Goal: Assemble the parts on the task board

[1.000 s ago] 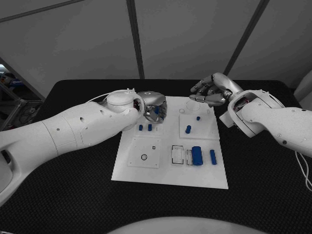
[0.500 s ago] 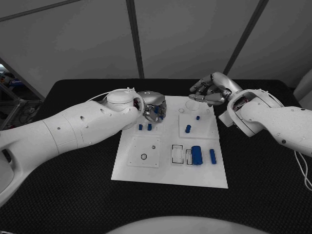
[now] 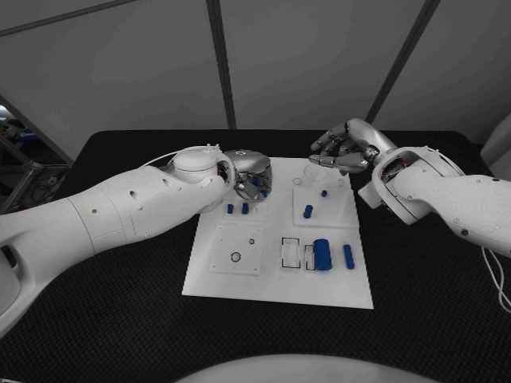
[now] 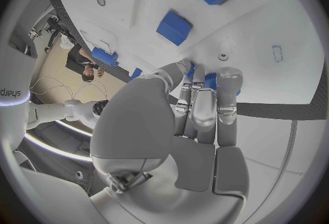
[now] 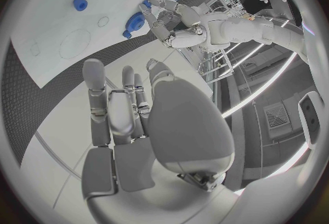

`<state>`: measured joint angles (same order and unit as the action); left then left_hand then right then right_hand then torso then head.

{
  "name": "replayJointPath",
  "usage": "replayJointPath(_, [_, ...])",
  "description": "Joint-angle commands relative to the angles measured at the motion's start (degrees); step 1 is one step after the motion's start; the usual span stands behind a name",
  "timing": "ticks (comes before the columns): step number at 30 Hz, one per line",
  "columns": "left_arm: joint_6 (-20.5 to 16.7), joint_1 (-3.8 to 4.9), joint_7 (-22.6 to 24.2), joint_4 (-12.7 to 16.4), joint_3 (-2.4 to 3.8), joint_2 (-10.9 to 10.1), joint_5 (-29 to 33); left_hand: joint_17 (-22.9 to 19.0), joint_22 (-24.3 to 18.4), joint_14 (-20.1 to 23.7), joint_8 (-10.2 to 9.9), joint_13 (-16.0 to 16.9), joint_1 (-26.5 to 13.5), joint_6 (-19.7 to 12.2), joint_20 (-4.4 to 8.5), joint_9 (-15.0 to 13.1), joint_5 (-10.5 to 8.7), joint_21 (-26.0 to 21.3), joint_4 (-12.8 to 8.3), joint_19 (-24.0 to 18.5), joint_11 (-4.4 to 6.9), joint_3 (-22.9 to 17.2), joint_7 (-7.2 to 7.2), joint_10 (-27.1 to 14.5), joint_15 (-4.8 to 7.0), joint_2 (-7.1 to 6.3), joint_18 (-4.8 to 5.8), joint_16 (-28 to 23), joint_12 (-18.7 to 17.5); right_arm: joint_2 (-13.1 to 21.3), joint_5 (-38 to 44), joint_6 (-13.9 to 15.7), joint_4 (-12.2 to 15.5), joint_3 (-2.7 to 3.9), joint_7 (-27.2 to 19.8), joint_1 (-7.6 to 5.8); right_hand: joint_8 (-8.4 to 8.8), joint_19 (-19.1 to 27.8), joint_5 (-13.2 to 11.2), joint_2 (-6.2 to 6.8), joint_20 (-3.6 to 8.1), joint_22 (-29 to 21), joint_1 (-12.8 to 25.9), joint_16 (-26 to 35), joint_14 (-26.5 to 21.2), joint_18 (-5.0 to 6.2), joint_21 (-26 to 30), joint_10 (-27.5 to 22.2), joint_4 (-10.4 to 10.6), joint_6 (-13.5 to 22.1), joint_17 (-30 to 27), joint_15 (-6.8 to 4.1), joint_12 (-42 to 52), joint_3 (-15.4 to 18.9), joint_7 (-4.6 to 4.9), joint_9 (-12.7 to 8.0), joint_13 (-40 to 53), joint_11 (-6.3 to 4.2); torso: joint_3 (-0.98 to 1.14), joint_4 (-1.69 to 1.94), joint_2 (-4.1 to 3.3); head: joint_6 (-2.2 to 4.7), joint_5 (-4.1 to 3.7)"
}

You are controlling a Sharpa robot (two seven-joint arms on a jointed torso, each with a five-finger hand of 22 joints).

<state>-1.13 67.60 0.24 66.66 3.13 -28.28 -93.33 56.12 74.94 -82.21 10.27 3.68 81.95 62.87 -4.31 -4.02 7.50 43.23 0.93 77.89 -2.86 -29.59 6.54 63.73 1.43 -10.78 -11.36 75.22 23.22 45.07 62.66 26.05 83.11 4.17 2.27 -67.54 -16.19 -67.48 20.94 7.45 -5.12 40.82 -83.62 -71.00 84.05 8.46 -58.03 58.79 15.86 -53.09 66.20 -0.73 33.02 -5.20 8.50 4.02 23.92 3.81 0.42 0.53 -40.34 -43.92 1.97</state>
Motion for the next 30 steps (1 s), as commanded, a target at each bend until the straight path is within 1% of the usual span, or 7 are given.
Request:
replayJointPath(1, [-0.28, 0.01, 0.73, 0.97, 0.15, -0.72, 1.57, 0.06, 2.41, -0.42, -0.18, 0.08, -0.54, 0.42, -0.03, -0.03, -0.26, 0.25, 0.00, 0.08, -0.08, -0.35, 0.13, 0.35, -0.06, -0.36, 3.56, 0.24, -0.34, 0.07, 0.18, 0.25, 0.09, 0.03, -0.51, -0.07, 0.34, 0.02, 0.15, 0.44, -0.22, -0.07, 0.10, 0.35, -0.07, 0.68, 0.27, 0.34, 0.08, -0.34, -0.06, 0.06, -0.23, -0.21, 0.09, -0.09, -0.06, 0.05, -0.07, 0.04, 0.00, 0.14, -0.15])
replayJointPath(5, [-0.36, 0.12, 0.56, 2.19, 1.03, -1.62, 2.64, 0.11, 2.53, -0.45, -0.21, 0.11, -0.77, 0.66, -0.06, -0.06, -0.27, 0.35, -0.06, 0.09, -0.09, -0.45, 0.12, 0.63, -0.08, -0.40, 3.58, 0.32, -0.57, 0.14, 0.18, 0.26, 0.07, 0.03, -0.45, -0.07, 0.34, 0.02, 0.15, 0.44, -0.22, -0.07, 0.10, 0.35, -0.07, 0.68, 0.27, 0.34, 0.08, -0.34, -0.06, 0.06, -0.23, -0.21, 0.09, -0.09, -0.06, 0.05, 0.01, 0.03, 0.01, 0.24, -0.01])
replayJointPath(9, [-0.11, 0.23, 0.27, 3.38, 2.07, -2.49, 4.35, 0.09, 2.62, -0.46, -0.29, 0.12, -1.00, 0.78, -0.07, -0.07, -0.30, 0.37, -0.13, 0.08, -0.14, -0.46, 0.16, 0.78, -0.11, -0.56, 3.58, 0.36, -0.82, 0.18, 0.18, 0.26, -0.01, 0.03, -0.44, -0.07, 0.34, 0.03, 0.15, 0.44, -0.22, -0.09, 0.10, 0.37, -0.08, 0.69, 0.28, 0.35, 0.08, -0.34, -0.07, 0.06, -0.24, -0.21, 0.09, -0.09, -0.08, 0.05, -0.06, 0.10, 0.02, 0.30, -0.05])
replayJointPath(16, [-0.62, 0.32, -0.03, 4.73, 3.33, -4.23, 5.35, 0.42, 2.76, -0.57, -0.33, 0.14, -1.06, 0.95, -0.08, -0.08, -0.29, 0.63, -0.25, 0.15, -0.19, -0.58, 0.26, 0.99, -0.14, -0.56, 3.62, 0.55, -1.00, 0.25, 0.18, 0.24, -0.08, 0.03, -0.44, -0.05, 0.35, 0.04, 0.16, 0.44, -0.22, -0.13, 0.11, 0.41, -0.09, 0.69, 0.32, 0.36, 0.08, -0.34, -0.12, 0.06, -0.26, -0.22, 0.09, -0.09, -0.11, 0.05, -0.03, 0.09, 0.03, 0.36, 0.04])
replayJointPath(21, [-0.27, 0.34, -0.53, 5.86, 3.79, -6.06, 5.57, 0.50, 2.84, -0.63, -0.36, 0.16, -1.14, 1.12, -0.10, -0.10, -0.30, 0.71, -0.34, 0.17, -0.21, -0.63, 0.30, 1.21, -0.16, -0.60, 3.63, 0.64, -1.16, 0.33, 0.18, 0.22, -0.07, 0.03, -0.42, -0.04, 0.35, 0.04, 0.16, 0.44, -0.22, -0.13, 0.11, 0.41, -0.09, 0.69, 0.32, 0.36, 0.08, -0.34, -0.12, 0.06, -0.26, -0.22, 0.09, -0.09, -0.11, 0.05, 0.02, 0.01, -0.01, 0.46, 0.18])
replayJointPath(27, [0.37, 0.34, -1.02, 6.57, 3.92, -7.98, 5.84, 0.44, 2.88, -0.63, -0.37, 0.17, -1.22, 1.21, -0.11, -0.11, -0.30, 0.74, -0.37, 0.18, -0.21, -0.65, 0.30, 1.33, -0.17, -0.63, 3.63, 0.64, -1.24, 0.45, 0.18, 0.20, -0.03, 0.03, -0.38, -0.03, 0.35, 0.12, 0.18, 0.44, -0.23, -0.32, 0.11, 0.47, -0.11, 0.73, 0.45, 0.37, 0.07, -0.33, -0.18, 0.06, -0.31, -0.23, 0.09, -0.09, -0.17, 0.05, -0.04, 0.11, 0.00, 0.36, 0.18])
replayJointPath(30, [0.57, 0.31, -1.08, 6.57, 3.91, -8.46, 5.92, 0.33, 2.88, -0.61, -0.39, 0.17, -1.28, 1.26, -0.11, -0.11, -0.31, 0.65, -0.39, 0.15, -0.21, -0.65, 0.29, 1.39, -0.18, -0.66, 3.61, 0.61, -1.31, 0.44, 0.18, 0.20, -0.02, 0.03, -0.39, -0.02, 0.35, 0.12, 0.18, 0.44, -0.23, -0.32, 0.11, 0.47, -0.11, 0.73, 0.45, 0.37, 0.07, -0.33, -0.18, 0.06, -0.31, -0.23, 0.09, -0.09, -0.17, 0.05, -0.06, 0.05, 0.00, 0.40, 0.25])
